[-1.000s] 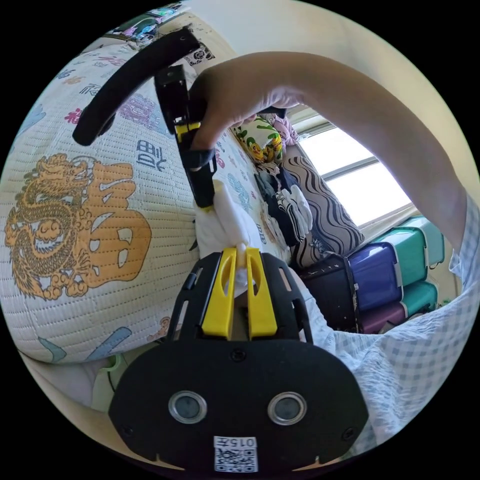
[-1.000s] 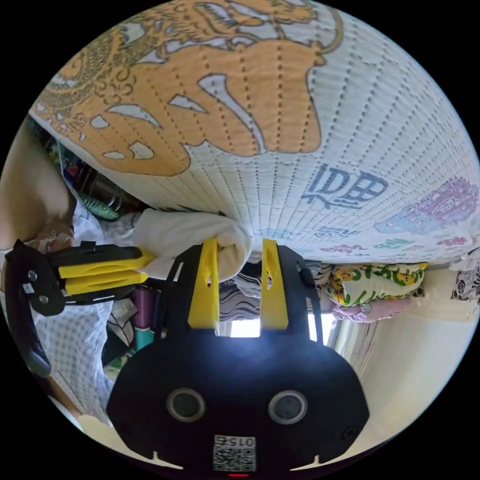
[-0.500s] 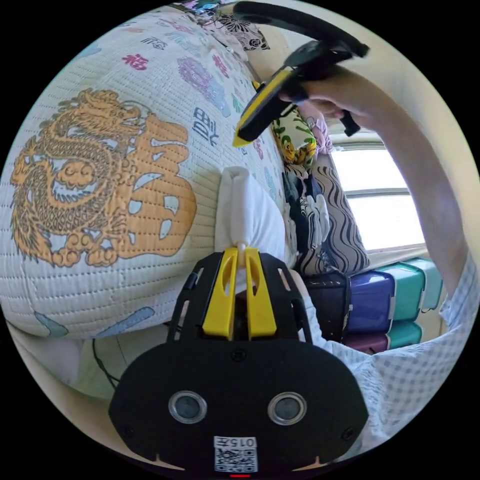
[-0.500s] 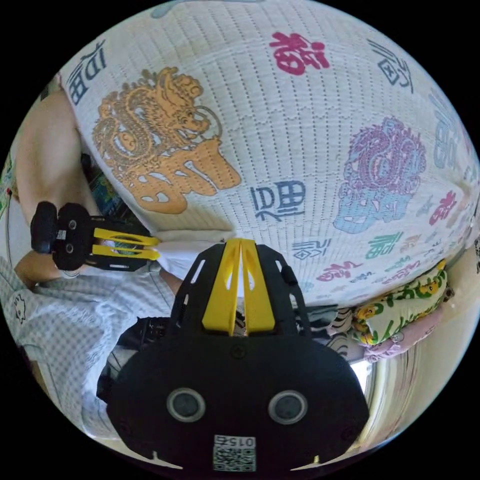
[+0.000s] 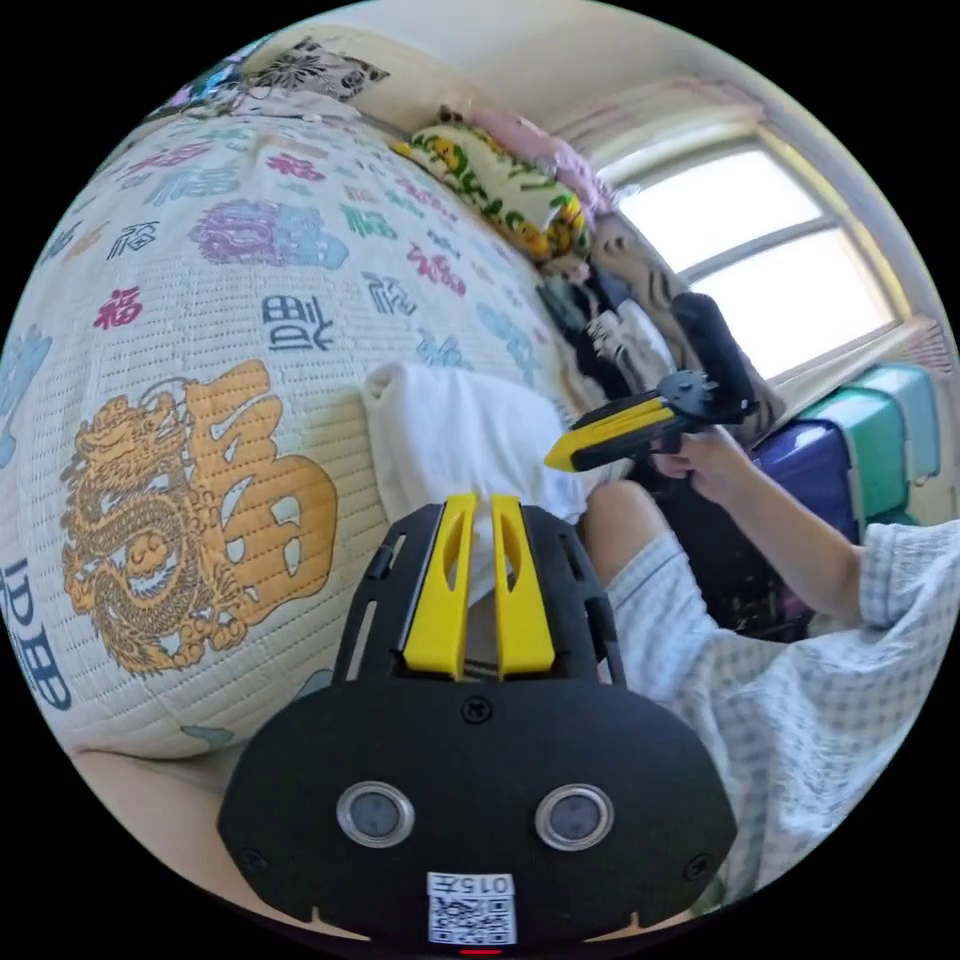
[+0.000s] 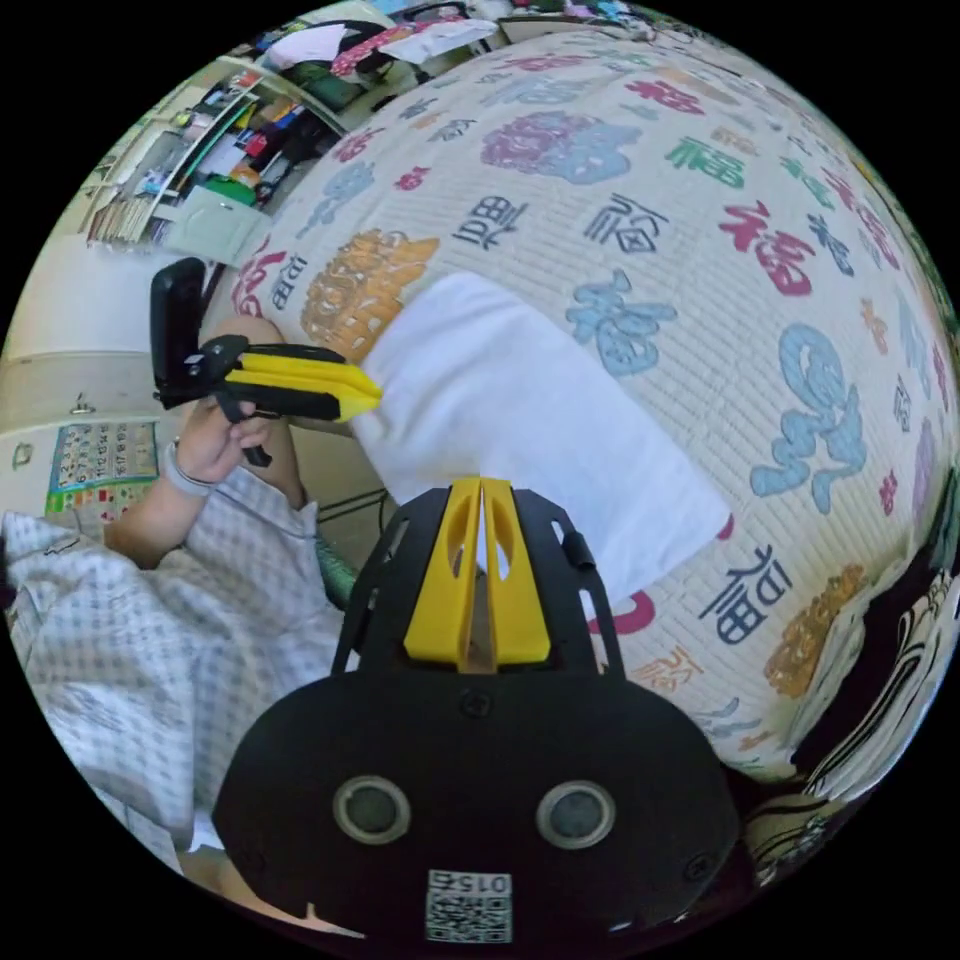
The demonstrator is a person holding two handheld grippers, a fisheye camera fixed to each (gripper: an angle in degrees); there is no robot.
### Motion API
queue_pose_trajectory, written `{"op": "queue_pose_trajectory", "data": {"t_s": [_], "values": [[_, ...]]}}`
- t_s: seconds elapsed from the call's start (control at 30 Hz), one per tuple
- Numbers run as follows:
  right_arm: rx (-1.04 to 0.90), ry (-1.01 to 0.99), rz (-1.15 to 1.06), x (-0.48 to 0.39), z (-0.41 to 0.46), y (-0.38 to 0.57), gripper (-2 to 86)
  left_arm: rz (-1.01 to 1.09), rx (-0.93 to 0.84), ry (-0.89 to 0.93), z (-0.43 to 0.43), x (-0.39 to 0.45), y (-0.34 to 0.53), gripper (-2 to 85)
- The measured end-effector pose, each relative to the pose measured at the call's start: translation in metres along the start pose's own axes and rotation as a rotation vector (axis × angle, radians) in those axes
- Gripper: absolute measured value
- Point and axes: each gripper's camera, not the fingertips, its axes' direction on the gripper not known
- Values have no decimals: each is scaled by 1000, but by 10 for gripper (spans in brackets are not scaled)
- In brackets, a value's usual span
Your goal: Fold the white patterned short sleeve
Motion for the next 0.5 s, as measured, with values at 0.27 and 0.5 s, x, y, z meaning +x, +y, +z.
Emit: {"op": "queue_pose_trajectory", "data": {"t_s": [0.27,0.5], "values": [[255,-259,225,112,-63,129,19,-67,-96,-104,5,-17,-10,19],[491,-601,410,218,-115,229,112,-107,-65,-17,-50,-71,-42,105]]}}
